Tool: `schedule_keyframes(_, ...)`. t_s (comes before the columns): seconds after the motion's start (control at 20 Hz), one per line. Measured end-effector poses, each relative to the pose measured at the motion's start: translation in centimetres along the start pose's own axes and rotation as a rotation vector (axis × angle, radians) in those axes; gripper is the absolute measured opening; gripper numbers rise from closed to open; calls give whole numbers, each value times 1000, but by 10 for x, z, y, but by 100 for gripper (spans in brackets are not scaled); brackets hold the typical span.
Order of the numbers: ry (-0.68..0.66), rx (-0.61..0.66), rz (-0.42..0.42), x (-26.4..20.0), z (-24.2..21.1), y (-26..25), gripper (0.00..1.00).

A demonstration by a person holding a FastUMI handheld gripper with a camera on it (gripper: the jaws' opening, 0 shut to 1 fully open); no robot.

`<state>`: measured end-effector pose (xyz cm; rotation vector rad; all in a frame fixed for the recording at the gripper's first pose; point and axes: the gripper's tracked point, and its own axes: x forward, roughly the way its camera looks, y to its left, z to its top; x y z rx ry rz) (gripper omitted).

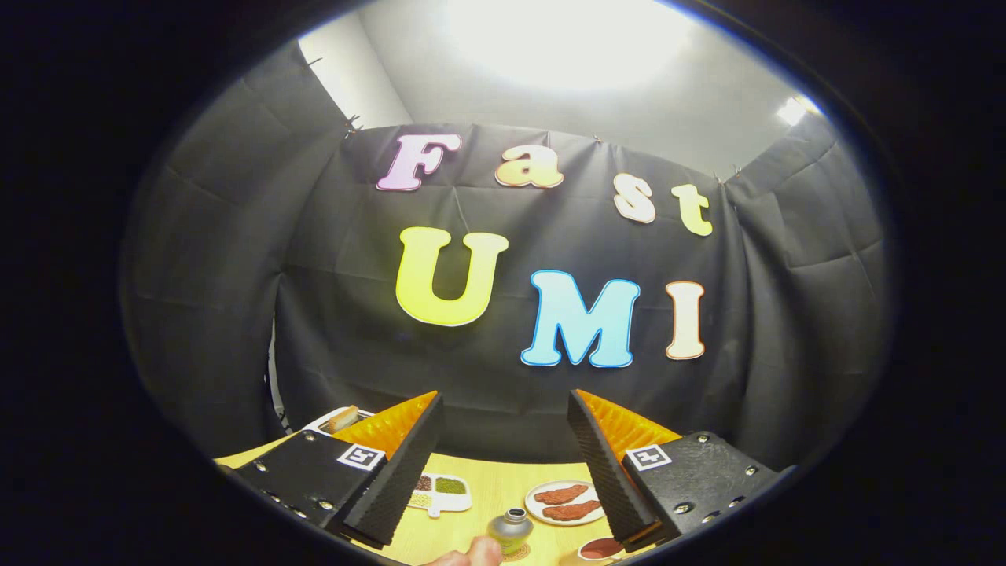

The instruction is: Take the bottle from table, then pour the juice into the cup, finally place the bottle on the coaster

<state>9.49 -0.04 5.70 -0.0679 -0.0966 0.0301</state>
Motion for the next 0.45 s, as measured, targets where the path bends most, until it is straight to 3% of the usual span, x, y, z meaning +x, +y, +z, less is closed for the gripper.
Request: schedule_keyframes(0.45, -4, 18, 10, -5, -6, -34, 96)
